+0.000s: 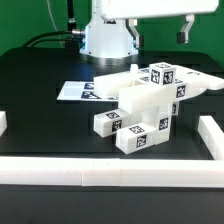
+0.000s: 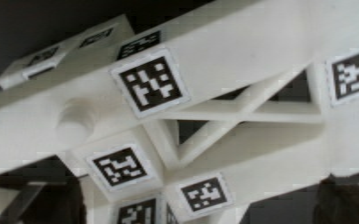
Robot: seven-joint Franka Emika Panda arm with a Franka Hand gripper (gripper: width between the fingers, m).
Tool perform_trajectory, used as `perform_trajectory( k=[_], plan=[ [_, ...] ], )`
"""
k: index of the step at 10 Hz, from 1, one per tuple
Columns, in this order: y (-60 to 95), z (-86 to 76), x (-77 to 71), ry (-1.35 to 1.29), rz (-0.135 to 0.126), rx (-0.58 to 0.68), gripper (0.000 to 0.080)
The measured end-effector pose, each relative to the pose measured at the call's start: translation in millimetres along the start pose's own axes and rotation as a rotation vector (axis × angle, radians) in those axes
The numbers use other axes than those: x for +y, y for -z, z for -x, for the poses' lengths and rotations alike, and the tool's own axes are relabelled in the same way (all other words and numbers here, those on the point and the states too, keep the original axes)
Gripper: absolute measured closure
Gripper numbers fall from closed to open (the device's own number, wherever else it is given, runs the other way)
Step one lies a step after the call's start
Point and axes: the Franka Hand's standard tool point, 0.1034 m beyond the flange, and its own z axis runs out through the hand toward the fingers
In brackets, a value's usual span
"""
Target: Assemble chair
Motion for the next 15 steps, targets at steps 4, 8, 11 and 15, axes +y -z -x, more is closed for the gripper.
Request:
perform_trajectory(
  k=[4,8,11,15],
  plan=[
    [-0.6,17.5,10.8,0.265,0.02,0.015,0.015],
    [19.3,50.3,14.4,0.334,0.0,0.028,0.015],
    [20.3,63.4,15.1,0.352,-0.011,0.025,0.015],
    [-4.2,67.7,21.1,0.362,-0.001,-0.056,0.015]
  ],
)
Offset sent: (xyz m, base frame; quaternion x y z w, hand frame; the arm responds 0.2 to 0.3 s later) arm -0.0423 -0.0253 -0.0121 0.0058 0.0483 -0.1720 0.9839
